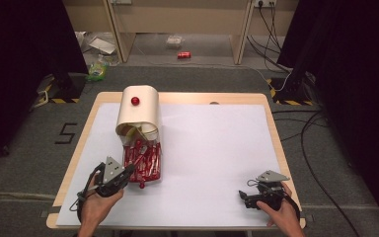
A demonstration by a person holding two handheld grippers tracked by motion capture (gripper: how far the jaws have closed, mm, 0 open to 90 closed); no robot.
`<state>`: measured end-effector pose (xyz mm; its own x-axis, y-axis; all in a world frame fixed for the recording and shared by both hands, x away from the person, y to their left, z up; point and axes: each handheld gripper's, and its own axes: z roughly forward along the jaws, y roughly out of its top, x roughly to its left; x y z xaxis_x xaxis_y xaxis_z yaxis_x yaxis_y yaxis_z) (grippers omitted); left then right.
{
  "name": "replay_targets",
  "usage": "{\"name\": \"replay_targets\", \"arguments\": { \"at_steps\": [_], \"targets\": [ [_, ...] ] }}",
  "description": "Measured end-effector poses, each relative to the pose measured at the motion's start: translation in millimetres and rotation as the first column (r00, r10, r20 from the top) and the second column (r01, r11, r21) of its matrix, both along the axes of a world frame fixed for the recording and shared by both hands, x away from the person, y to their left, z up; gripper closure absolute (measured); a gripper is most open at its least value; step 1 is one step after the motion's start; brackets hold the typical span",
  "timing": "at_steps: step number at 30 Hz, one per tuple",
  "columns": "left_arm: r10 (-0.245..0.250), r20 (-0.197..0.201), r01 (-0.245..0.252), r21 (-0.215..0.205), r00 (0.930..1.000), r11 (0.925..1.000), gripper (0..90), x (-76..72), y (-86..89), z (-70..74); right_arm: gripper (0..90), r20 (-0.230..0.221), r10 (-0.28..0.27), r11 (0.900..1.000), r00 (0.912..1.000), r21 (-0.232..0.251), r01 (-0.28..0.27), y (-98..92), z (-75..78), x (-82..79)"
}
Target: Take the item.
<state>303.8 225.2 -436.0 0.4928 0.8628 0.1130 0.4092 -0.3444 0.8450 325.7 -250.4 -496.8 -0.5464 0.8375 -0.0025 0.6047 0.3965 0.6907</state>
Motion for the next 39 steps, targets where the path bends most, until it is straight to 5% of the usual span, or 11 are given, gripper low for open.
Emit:
{"name": "replay_targets", "arguments": {
  "at_steps": [18,39],
  "targets": [
    [0.011,0.025,-0.01,-0.023,0.9996,0.9997,88.3,-24.4,18.7,9.4,0.4,0.0,0.0,1.0,1.0,0.0,0.0,0.0,0.0,0.0],
    [0.102,0.058,-0.1,-0.044,0.993,0.994,88.2,-40.5,57.3,16.2,0.3,0.0,0.0,1.0,1.0,0.0,0.0,0.0,0.0,0.0]
  ]
}}
